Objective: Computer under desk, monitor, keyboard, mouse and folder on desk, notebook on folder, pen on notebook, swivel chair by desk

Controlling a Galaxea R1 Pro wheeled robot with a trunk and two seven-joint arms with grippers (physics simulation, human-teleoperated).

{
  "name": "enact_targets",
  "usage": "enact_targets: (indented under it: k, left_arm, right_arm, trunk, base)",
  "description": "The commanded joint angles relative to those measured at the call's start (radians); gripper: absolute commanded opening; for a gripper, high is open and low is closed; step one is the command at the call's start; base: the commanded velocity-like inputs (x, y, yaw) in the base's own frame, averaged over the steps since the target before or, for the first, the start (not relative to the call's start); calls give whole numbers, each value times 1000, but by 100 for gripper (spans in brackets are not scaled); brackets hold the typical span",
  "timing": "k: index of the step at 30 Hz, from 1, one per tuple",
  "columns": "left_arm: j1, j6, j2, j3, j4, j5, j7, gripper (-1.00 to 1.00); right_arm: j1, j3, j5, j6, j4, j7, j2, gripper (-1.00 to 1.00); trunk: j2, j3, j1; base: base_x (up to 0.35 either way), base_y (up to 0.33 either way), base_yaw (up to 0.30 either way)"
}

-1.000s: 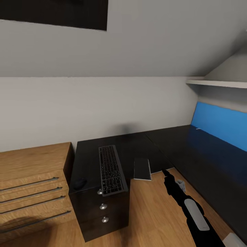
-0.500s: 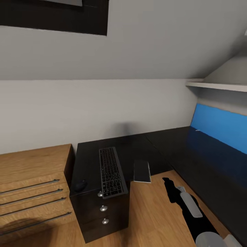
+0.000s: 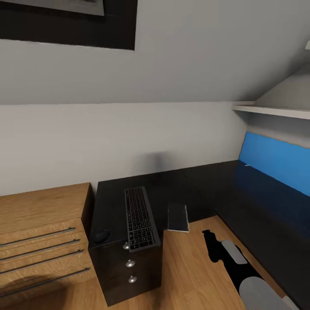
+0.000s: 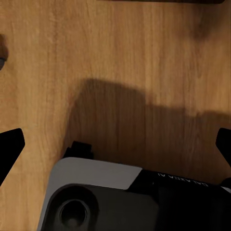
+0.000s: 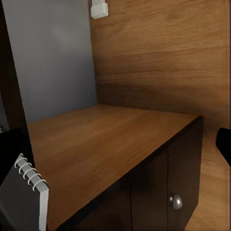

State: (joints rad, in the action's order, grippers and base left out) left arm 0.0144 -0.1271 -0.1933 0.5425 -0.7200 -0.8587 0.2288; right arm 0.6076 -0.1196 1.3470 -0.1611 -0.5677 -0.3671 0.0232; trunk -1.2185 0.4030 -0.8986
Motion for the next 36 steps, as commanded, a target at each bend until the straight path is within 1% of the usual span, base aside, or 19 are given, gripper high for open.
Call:
enact_targets:
  k: [1, 3, 4, 7, 8, 10, 11, 14, 17, 22, 23, 24, 25, 26, 28, 30, 31, 36]
  left_arm:
    - [1, -2, -1, 6, -3, -8, 9, 100]
    - [1, -2, -1, 6, -3, -8, 9, 100]
    - [1, -2, 0, 6, -3, -7, 9, 100]
    - [1, -2, 0, 7, -3, -7, 9, 100]
    - [1, -2, 0, 7, -3, -6, 9, 100]
    - [1, -2, 0, 7, -3, -6, 9, 100]
    - [1, -2, 0, 7, -3, -6, 9, 100]
    - [1, -1, 0, 7, -3, -5, 9, 100]
    - [1, -1, 0, 7, -3, -6, 9, 100]
    - [1, 0, 0, 7, -3, -6, 9, 100]
    - [1, 0, 0, 7, -3, -6, 9, 100]
    - [1, 0, 0, 7, -3, -6, 9, 100]
    - [1, 1, 0, 7, -3, -6, 7, 100]
    - [1, 1, 0, 7, -3, -6, 6, 100]
    - [1, 1, 0, 7, -3, -6, 4, 100]
    - [1, 1, 0, 7, -3, -6, 3, 100]
    - [1, 1, 0, 7, -3, -6, 3, 100]
    - [1, 1, 0, 7, -3, -6, 2, 100]
  right_arm:
    - [3, 6, -1, 0, 21, -3, -2, 100]
    - [4, 15, -7, 1, 41, -1, -2, 100]
    - [4, 30, -19, 2, 72, 2, -2, 100]
    - [4, 59, -47, 2, 124, 10, -1, 100]
    - [4, 73, -67, 3, 156, 21, 1, 100]
    - [4, 82, -82, 3, 183, 38, 3, 100]
    - [3, 88, -93, 4, 207, 58, 4, 100]
    - [2, 94, -104, 12, 241, 94, 7, 100]
    - [0, 97, -110, 43, 278, 130, 11, 100]
    - [-1, 104, -131, 137, 356, 172, 23, 100]
    - [-2, 108, -154, 177, 391, 183, 25, 100]
    - [-2, 111, -169, 197, 408, 187, 26, 100]
    - [-3, 117, -250, 278, 483, 197, 26, 100]
    - [-3, 118, -274, 301, 503, 199, 26, 100]
    - [-9, 120, -362, 397, 555, 204, 23, 100]
    - [-21, 121, -398, 441, 568, 208, 22, 100]
    - [-38, 122, -428, 477, 576, 215, 20, 100]
    - [-78, 126, -499, 526, 585, 246, 19, 100]
  trunk:
    - [6, -2, 4]
    - [20, -8, 12]
    - [27, -11, 15]
    - [48, -21, 27]
    - [55, -24, 31]
    - [69, -30, 38]
    - [76, -33, 42]
    - [97, -43, 54]
    - [118, -52, 65]
    - [153, -68, 84]
    - [160, -71, 88]
    - [167, -74, 92]
    - [174, -77, 96]
    - [181, -80, 100]
    - [195, -87, 107]
    - [209, -93, 115]
    - [216, -96, 119]
    - [251, -112, 138]
  base:
    - [0, 0, 0]
    - [0, 0, 0]
    - [0, 0, 0]
    - [0, 0, 0]
    - [0, 0, 0]
    - [0, 0, 0]
    - [0, 0, 0]
    - [0, 0, 0]
    - [0, 0, 0]
    - [0, 0, 0]
    - [0, 0, 0]
    - [0, 0, 0]
    - [0, 0, 0]
    - [0, 0, 0]
    - [0, 0, 0]
    - [0, 0, 0]
    - [0, 0, 0]
    - [0, 0, 0]
